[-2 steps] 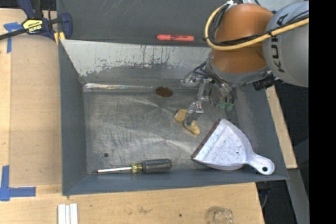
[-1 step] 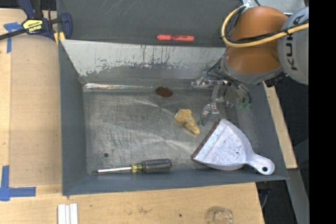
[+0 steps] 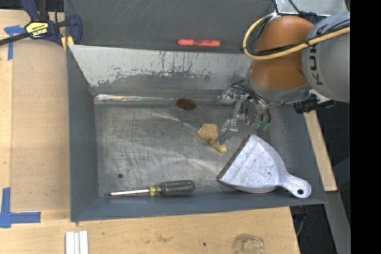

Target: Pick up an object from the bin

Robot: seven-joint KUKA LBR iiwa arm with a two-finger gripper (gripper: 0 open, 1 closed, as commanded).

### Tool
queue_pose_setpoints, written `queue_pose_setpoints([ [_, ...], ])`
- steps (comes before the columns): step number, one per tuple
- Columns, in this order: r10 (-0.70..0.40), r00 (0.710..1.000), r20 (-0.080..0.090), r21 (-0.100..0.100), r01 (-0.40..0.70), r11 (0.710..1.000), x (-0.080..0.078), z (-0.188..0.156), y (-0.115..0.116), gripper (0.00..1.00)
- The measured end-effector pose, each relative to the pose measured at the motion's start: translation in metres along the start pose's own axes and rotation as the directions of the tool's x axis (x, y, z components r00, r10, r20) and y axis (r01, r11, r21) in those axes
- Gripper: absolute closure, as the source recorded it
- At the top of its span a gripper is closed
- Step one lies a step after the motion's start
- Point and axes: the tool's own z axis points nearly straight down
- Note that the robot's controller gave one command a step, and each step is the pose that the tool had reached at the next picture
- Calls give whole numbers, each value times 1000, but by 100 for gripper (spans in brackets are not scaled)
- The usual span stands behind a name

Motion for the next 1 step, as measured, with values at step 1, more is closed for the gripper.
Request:
queue_pose_setpoints([
  [1,126,992,1,0,-126,992,8,42,4,0],
])
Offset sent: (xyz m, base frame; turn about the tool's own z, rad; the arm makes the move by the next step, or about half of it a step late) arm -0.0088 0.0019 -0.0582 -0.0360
